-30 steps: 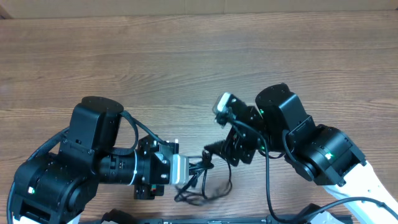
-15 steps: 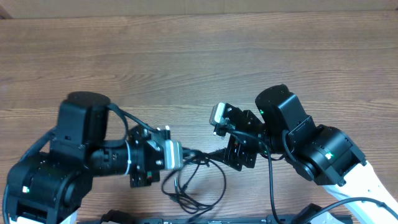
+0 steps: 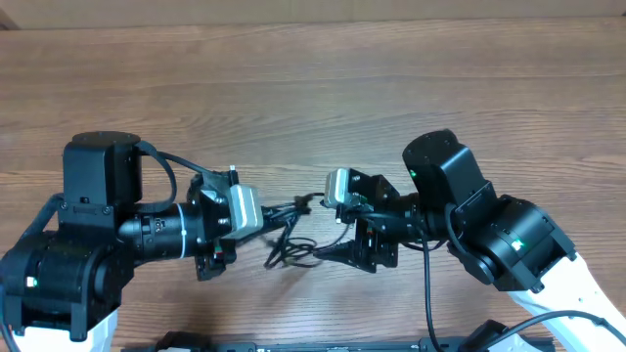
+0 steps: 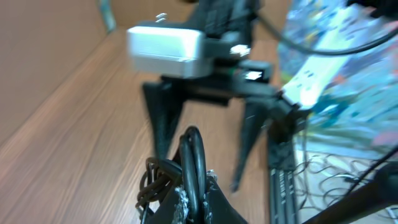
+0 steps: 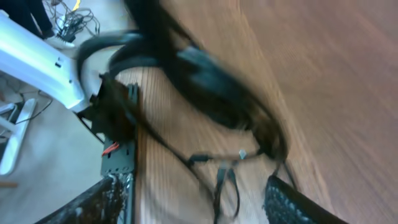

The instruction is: Untangle cables

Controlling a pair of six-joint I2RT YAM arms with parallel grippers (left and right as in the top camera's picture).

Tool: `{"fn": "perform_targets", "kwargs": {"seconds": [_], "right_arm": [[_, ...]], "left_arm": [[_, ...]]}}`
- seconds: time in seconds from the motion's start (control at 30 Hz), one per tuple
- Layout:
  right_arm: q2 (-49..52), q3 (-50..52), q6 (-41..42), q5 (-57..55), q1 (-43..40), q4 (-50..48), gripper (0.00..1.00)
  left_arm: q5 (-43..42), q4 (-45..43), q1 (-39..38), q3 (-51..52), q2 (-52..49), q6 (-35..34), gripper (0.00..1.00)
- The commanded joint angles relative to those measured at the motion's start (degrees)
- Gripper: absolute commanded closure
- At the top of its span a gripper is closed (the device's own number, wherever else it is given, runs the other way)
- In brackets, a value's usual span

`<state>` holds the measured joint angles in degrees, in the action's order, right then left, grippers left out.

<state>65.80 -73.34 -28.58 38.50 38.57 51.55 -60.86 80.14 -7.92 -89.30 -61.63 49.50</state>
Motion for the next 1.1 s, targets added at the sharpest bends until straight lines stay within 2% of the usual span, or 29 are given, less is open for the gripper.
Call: {"fn": "perform_targets", "kwargs": {"seconds": [0.0, 0.2, 0.37, 0.5, 0.57, 0.6, 0.63, 0.83, 1.07], "right_arm": [[-0.02, -0.20, -0.48, 1.05, -0.04, -1.22, 0.33], [2.82, -0.20, -0.46, 1.07, -0.07, -1.60, 0.44], [4.55, -0.20, -0.42, 0.31, -0.07, -2.60, 0.42], [4.44, -0.22, 0.00, -3.61, -0.07, -3.96, 0.43], [4.13, -0.22, 0.02, -3.87, -0.07, -4.92, 0.56], [4.02, -0.22, 0.02, -3.67, -0.07, -5.53, 0.80], [3.96, -0.22, 0.61, -3.69, -0.07, -6.19, 0.95], [3.91, -0.22, 4.39, -7.15, -0.07, -6.91, 0.96], [3.89, -0.22, 22.01, -24.57, -0.07, -10.16, 0.96]], "left_arm": [[-7.21, 0.02, -0.79, -1.31, 0.66, 0.70, 0.93], [-8.46, -0.02, -0.79, -1.31, 1.03, 0.74, 0.93], [-10.21, 0.02, -0.79, -1.31, 1.03, 1.11, 0.93], [-7.48, 1.18, -0.79, -1.31, 1.03, 1.11, 0.93], [-7.28, 2.03, -0.79, -1.31, 1.03, 1.16, 0.92], [-7.08, 2.16, -0.79, -1.31, 1.03, 1.14, 0.92], [-7.04, 2.16, -0.79, -1.31, 1.03, 1.14, 0.92], [-6.29, 2.16, -0.79, -1.31, 1.03, 1.11, 0.92], [-6.03, 2.58, -0.79, -1.31, 1.05, 1.11, 0.92]]}}
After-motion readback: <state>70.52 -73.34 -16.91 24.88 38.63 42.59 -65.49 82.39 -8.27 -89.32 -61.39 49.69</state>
